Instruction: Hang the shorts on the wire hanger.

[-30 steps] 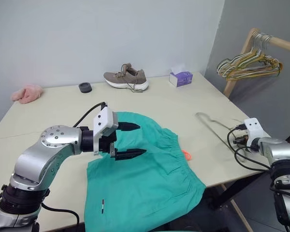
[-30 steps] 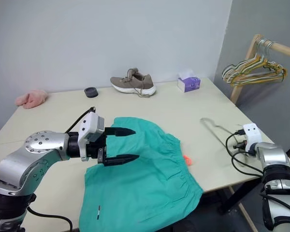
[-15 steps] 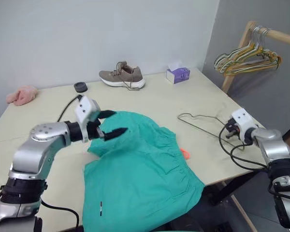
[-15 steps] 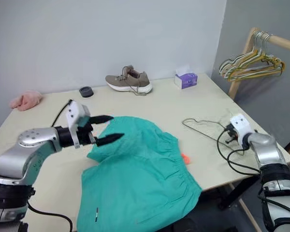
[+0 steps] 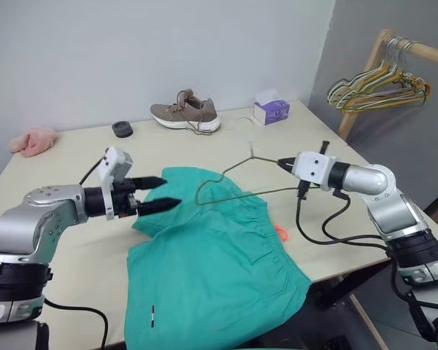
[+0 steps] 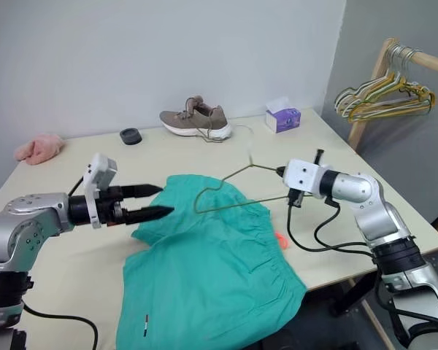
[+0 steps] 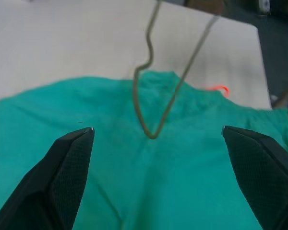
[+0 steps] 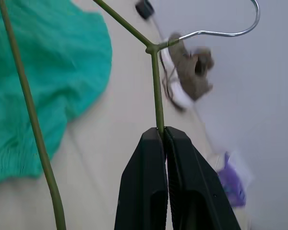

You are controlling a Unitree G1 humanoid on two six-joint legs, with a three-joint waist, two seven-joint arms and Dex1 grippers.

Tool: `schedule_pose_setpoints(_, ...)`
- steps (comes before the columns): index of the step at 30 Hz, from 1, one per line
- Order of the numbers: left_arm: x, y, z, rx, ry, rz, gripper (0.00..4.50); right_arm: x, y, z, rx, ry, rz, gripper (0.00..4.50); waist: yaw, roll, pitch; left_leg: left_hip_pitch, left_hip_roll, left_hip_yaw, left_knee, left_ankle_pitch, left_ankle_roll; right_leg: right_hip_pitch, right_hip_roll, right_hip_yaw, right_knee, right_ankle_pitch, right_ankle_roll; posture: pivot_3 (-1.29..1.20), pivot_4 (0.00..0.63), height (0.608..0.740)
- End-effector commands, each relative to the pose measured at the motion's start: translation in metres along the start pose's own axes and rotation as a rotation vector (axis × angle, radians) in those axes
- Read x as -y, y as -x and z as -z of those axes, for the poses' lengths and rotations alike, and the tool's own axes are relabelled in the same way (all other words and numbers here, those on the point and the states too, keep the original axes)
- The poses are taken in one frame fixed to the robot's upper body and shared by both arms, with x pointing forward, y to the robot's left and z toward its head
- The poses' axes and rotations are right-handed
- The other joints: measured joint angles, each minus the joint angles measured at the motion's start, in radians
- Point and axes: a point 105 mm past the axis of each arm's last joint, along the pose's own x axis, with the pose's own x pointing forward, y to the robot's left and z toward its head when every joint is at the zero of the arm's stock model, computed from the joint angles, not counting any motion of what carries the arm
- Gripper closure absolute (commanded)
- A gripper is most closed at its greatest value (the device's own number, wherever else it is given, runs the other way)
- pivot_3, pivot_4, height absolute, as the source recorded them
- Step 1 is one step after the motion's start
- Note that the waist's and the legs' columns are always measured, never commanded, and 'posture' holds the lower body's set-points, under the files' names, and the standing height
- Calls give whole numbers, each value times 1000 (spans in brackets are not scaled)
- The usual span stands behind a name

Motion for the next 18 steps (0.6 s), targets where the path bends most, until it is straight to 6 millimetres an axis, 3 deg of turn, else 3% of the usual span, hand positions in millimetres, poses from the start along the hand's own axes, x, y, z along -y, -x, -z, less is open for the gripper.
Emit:
schedule_pose_setpoints(1,3,-1,-4,-11,-45,7,0,10,-3,-29,95,92,4,4484,3,0,0,0,0,0,0,0,0,0,0,0,0,0,0,-269,0,740)
schedule_pose_setpoints(9,16,-12,4,-19,-25,79,0,7,-7,-47,167,105,-18,4484,4,0,0,-1,0,-1,0,0,0,0,0,0,0,2,-4,-271,0,740)
schedule_pose_setpoints(12,21,-13,7,-26,-14,105,582,7,-6,-49,174,98,-17,4500,1,0,0,-1,0,-1,0,0,0,0,0,0,0,2,-4,-272,0,740)
schedule_pose_setpoints(18,25,-14,8,-35,-17,120,2506,8,-6,-52,186,89,-10,4500,1,0,0,0,0,0,0,0,0,0,0,0,1,2,-4,-272,0,740)
